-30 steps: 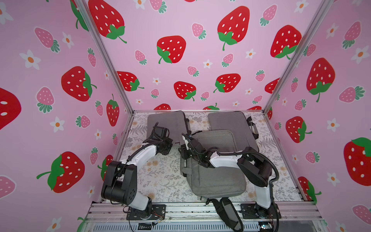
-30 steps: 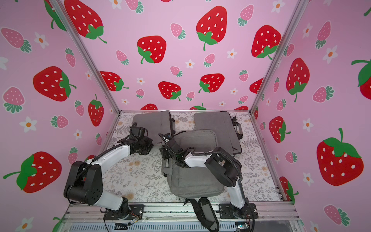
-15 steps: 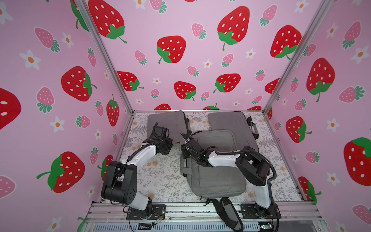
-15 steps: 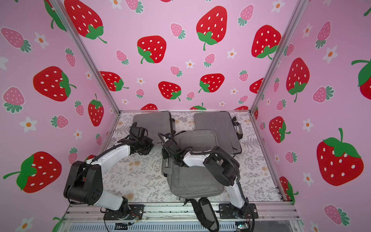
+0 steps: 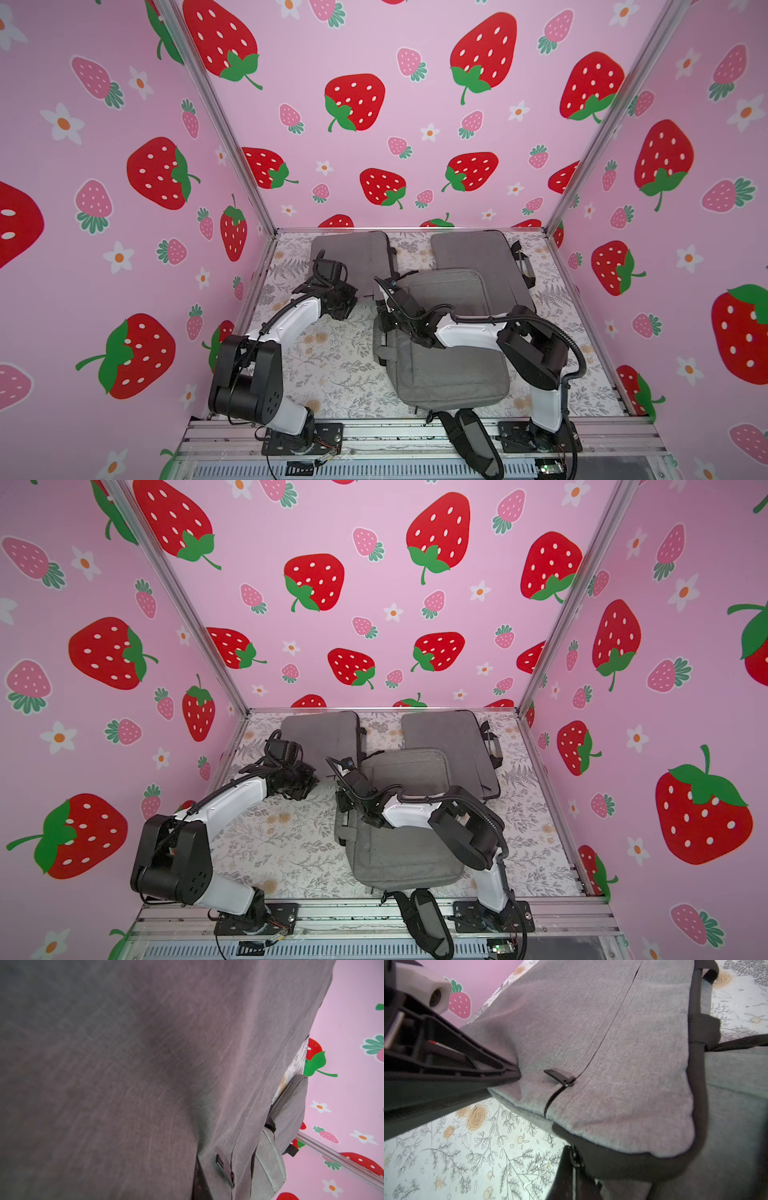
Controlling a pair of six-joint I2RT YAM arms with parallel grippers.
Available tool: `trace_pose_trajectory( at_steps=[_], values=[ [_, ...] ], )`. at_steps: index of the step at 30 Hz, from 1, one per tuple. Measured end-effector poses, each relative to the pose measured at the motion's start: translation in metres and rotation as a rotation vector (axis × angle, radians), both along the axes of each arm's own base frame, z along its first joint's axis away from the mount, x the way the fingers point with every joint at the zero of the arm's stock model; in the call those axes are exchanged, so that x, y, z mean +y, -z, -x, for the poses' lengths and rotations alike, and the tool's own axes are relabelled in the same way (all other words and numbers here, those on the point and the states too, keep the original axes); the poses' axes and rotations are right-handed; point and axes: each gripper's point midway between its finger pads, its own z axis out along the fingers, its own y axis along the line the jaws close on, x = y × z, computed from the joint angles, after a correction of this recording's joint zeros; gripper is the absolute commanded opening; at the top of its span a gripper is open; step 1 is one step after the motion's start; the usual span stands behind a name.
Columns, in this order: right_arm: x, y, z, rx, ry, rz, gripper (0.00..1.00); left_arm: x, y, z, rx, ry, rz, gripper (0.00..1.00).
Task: Open the zippered laptop bag and take out the laptop
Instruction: Unzip the zipper on the zippered laptop bag.
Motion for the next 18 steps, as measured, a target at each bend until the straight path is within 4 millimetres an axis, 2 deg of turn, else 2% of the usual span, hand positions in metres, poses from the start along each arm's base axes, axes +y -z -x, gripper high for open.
trace_pose_trajectory(
  at_steps=[6,13,18],
  values=[
    [-0.012,-0.009,0.001,-0.001,-0.004,0.022,0.00,0.010,-0.007,0.004,-0.005,0.031,0.007,0.00],
    [-0.016,-0.008,0.008,0.016,-0.027,0.046,0.00,0.015,-0.006,0.010,0.009,0.060,0.009,0.00],
    [-0.020,-0.006,0.005,0.026,-0.038,0.061,0.00,0.020,-0.008,0.012,0.005,0.071,0.012,0.00]
  ],
)
